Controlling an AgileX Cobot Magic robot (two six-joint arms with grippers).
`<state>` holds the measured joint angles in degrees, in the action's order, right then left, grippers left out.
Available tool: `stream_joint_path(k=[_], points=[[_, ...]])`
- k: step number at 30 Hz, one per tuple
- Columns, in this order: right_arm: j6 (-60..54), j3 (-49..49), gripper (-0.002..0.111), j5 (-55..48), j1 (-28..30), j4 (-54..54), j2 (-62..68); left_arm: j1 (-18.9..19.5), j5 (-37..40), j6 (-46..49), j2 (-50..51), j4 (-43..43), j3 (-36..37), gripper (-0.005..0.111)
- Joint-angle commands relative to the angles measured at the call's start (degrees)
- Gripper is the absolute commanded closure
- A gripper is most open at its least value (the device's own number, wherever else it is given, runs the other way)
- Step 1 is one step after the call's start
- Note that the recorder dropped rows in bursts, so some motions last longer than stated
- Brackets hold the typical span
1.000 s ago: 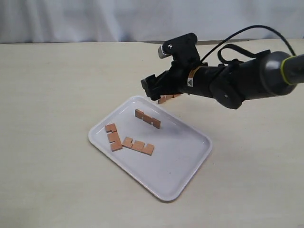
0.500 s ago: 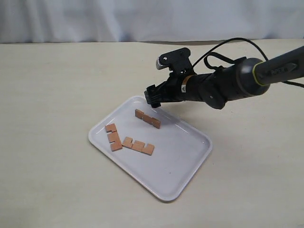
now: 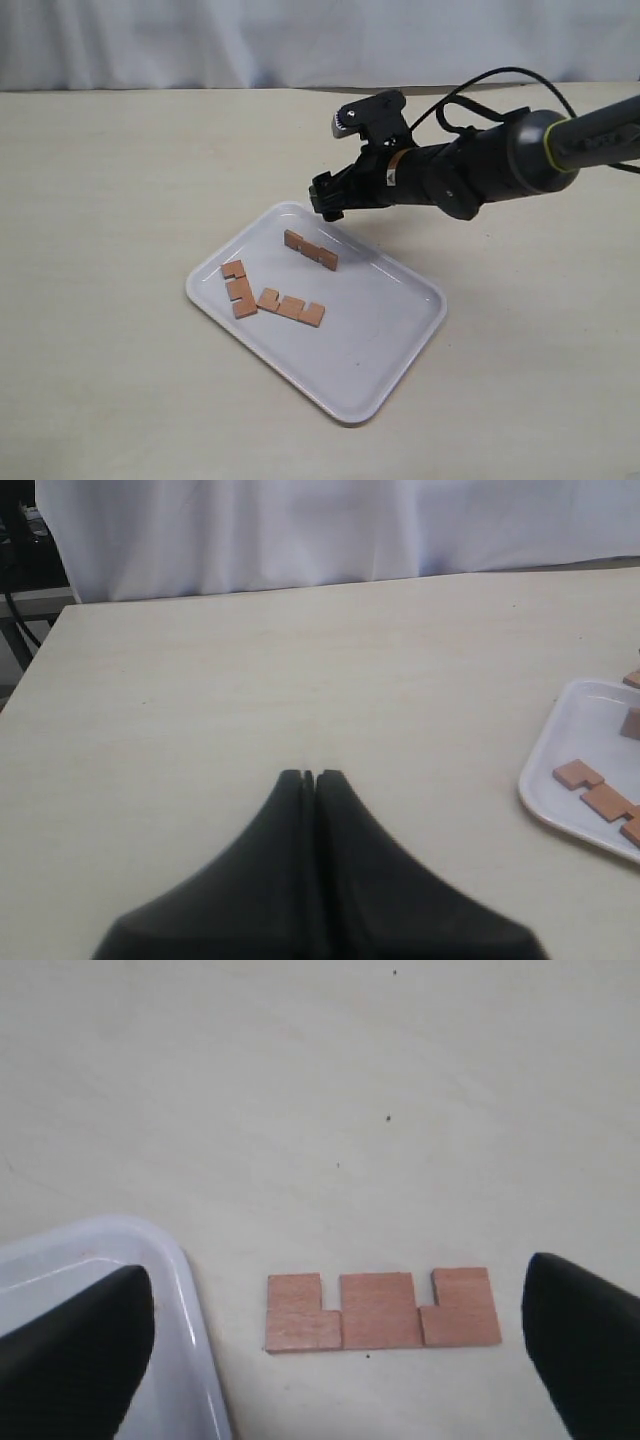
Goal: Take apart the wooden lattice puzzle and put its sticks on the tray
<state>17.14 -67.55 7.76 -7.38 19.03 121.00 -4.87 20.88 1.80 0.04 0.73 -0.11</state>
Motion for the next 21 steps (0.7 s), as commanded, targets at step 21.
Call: stream_joint_path(k=[21], points=[[-2.0,-0.4,0.015,4.9,1.7,-1.4,4.2,-0.5,-0.7,-0.1,0.0,0.1,0.1,0.107]])
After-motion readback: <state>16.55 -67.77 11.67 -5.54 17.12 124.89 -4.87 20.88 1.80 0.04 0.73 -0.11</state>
